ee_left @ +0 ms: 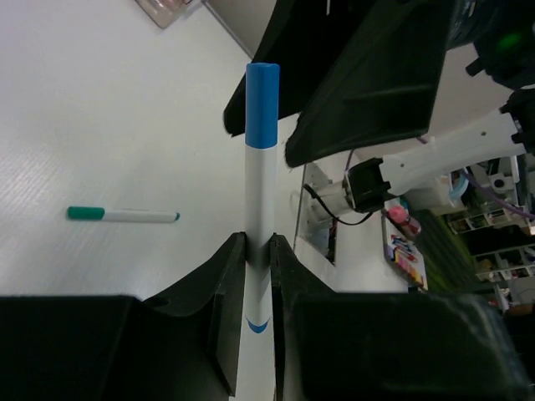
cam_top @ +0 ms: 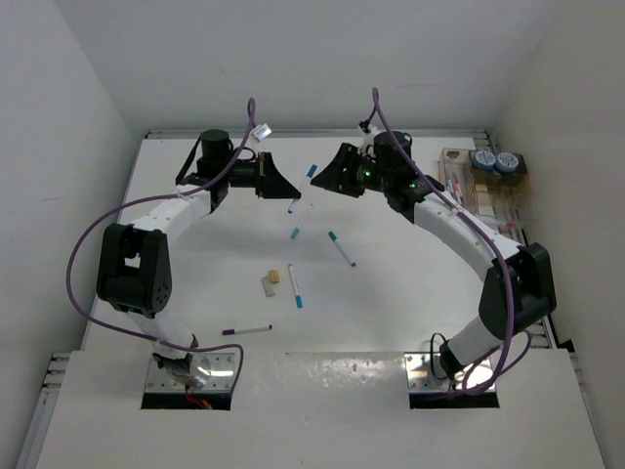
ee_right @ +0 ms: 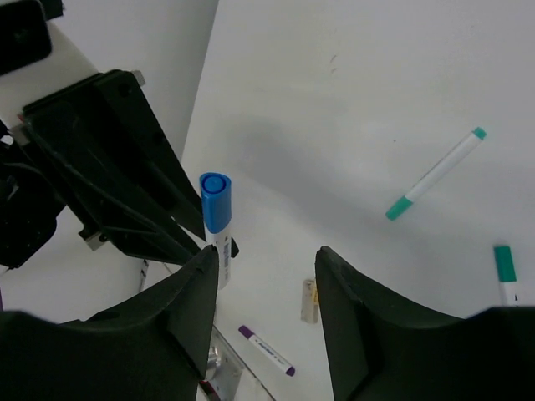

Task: Sort the stationery into containers
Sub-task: Pick up the pen from the center of the board.

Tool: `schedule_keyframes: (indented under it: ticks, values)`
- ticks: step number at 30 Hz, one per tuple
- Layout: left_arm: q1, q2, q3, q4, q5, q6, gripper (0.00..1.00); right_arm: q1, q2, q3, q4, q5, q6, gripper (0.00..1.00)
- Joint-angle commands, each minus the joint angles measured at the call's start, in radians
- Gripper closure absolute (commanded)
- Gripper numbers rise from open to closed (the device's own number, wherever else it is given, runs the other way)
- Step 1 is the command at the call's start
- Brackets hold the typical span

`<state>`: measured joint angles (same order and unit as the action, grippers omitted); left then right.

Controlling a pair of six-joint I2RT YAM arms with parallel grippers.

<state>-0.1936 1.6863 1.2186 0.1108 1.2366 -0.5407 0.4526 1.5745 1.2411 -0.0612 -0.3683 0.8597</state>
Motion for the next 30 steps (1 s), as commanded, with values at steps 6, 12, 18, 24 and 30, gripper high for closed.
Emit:
schedule_keyframes:
  ticks: [6,12,18,24,30]
  values:
    - [-0.03,-0.025,0.015,0.196,0.026,-0.203,1.0,0.038,0.016,0.08,0.054,-0.02,0.013,0.5]
    - [-0.05,-0.017,0.012,0.221,0.023,-0.22,1.0,0.046,0.035,0.09,0.09,-0.037,0.027,0.53]
    - [-0.049,-0.017,0.012,0.228,0.02,-0.222,1.0,0.051,0.053,0.09,0.104,-0.038,0.039,0.8]
    - [-0.027,-0.033,0.021,0.11,-0.034,-0.124,0.56,0.046,0.03,0.081,0.064,-0.005,-0.004,1.0]
    - [0.08,-0.023,0.113,-0.242,-0.221,0.096,0.0,-0.115,-0.08,-0.021,-0.069,0.116,-0.079,1.0]
